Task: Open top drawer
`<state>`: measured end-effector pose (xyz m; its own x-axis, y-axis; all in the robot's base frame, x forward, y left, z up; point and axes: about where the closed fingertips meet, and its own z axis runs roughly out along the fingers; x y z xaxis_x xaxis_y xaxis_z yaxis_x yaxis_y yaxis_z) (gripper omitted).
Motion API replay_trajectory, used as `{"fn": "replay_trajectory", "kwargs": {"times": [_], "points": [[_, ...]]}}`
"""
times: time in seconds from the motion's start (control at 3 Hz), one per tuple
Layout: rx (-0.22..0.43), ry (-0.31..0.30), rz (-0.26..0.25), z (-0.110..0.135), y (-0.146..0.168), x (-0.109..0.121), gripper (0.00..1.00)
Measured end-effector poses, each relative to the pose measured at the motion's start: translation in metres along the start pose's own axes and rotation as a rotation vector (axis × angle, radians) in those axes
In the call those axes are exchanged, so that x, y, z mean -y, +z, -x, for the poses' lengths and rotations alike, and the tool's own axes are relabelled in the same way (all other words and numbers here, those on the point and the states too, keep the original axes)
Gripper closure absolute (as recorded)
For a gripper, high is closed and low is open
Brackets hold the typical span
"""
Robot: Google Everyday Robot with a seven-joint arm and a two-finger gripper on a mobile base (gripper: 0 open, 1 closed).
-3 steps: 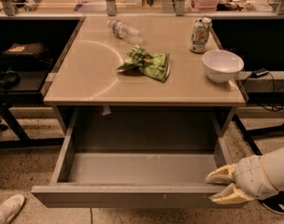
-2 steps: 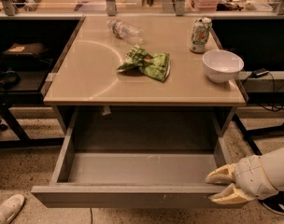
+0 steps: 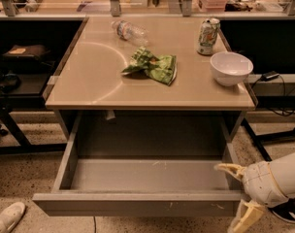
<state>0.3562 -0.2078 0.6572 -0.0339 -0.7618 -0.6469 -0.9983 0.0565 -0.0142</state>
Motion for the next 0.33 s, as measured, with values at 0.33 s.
{"fn": "replay_trajectory", "kwargs": {"times": [0.33], "points": [[0.000,0.000,0.000,0.0000,0.0000,0.0000,0.00]]}}
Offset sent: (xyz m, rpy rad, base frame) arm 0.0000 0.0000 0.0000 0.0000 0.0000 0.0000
